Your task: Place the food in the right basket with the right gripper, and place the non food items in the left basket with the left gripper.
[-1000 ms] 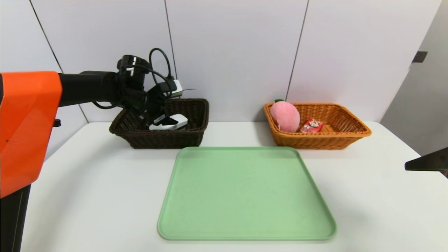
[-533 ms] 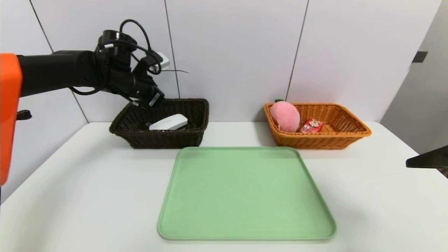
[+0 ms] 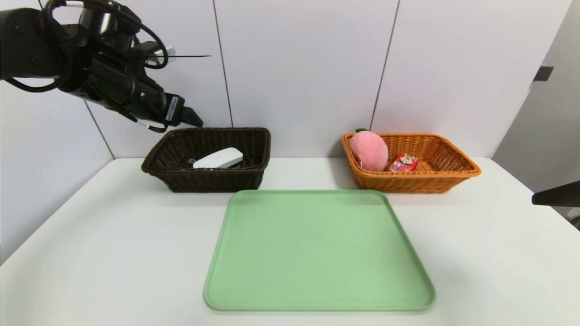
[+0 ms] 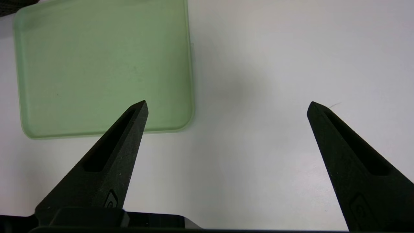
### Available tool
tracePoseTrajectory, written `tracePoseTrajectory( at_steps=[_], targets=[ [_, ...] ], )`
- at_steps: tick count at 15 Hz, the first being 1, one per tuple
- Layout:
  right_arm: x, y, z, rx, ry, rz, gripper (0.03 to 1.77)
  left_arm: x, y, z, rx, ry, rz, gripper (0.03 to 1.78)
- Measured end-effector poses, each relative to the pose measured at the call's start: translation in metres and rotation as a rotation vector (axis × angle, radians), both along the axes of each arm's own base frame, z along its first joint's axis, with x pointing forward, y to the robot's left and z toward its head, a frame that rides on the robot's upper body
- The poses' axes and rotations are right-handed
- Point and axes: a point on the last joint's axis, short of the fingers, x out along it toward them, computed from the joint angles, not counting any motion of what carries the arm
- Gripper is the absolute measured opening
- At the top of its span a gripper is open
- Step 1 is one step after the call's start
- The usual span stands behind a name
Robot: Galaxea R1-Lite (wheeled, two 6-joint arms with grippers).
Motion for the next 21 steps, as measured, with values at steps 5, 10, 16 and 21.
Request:
tracePoseTrajectory(
  at_steps=[5,10,16,21],
  targets=[
    [-0.028,-0.002,0.008,-0.059,-0.092,0.049,1.7,-0.076,0.015,0.004,-0.099,0.197,0.291,1.68],
    [-0.079,-0.004,0.002,-0.085,-0.195,0.07,1.7,-0.181,0.035,0.003,-0.045,0.128,0.433,1.69],
    [-0.137,-0.006,-0.019,-0.096,-0.308,0.04,1.7,-0.287,0.059,-0.028,0.016,-0.002,0.522,1.69],
    [-0.175,-0.004,-0.044,-0.151,-0.389,0.019,1.7,-0.343,0.068,-0.072,0.011,-0.039,0.598,1.69]
  ],
)
